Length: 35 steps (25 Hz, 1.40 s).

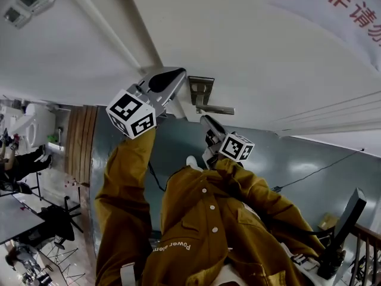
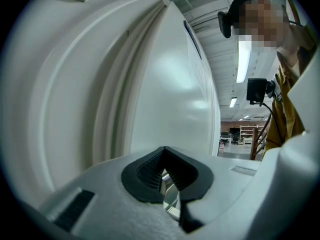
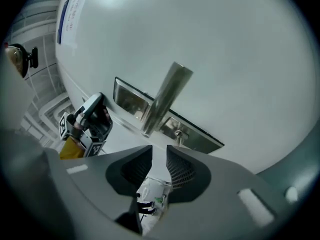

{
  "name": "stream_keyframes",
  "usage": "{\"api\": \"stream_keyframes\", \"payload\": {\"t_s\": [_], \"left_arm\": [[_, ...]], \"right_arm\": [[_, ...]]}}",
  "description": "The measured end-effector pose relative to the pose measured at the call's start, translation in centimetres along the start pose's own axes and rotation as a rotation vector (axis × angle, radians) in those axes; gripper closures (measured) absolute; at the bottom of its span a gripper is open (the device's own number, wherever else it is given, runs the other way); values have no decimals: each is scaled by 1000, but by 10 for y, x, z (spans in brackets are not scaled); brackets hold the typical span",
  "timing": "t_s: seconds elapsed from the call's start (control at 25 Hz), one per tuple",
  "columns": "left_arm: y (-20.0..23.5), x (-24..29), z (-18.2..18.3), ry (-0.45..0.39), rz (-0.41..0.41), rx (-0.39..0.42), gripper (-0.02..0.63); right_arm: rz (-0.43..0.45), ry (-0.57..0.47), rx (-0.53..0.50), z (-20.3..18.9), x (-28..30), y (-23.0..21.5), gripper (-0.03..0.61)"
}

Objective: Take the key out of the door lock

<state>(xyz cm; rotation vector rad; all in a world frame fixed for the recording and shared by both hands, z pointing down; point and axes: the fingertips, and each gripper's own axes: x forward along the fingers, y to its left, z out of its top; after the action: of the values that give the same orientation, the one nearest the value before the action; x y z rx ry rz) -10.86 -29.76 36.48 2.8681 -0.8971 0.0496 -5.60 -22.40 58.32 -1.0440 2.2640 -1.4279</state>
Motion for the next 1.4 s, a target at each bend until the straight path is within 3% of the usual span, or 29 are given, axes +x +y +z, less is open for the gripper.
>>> {"api": "stream_keyframes", "payload": {"t_s": [0.4, 0.6, 0.68, 0.88, 1.16, 1.4], "left_arm": [[1, 1, -1, 5, -4, 1, 614], [0, 1, -1, 14, -5, 6, 614], [0, 0, -1, 19, -4, 9, 614], [0, 1, 0, 12, -1, 13, 614], [-3, 6, -2, 21, 21, 65, 612], [-2, 7, -1, -1, 38, 36, 612]], "right_arm": [[14, -70, 226, -2, 34, -29, 435], [52, -89, 280, -2, 46, -33, 478], [70, -93, 297, -3, 48, -30, 537], [136, -121, 360, -1, 50, -26, 546], [105, -127, 385, 0, 49, -29, 550], [111, -96, 471, -18, 35, -20, 551]]}}
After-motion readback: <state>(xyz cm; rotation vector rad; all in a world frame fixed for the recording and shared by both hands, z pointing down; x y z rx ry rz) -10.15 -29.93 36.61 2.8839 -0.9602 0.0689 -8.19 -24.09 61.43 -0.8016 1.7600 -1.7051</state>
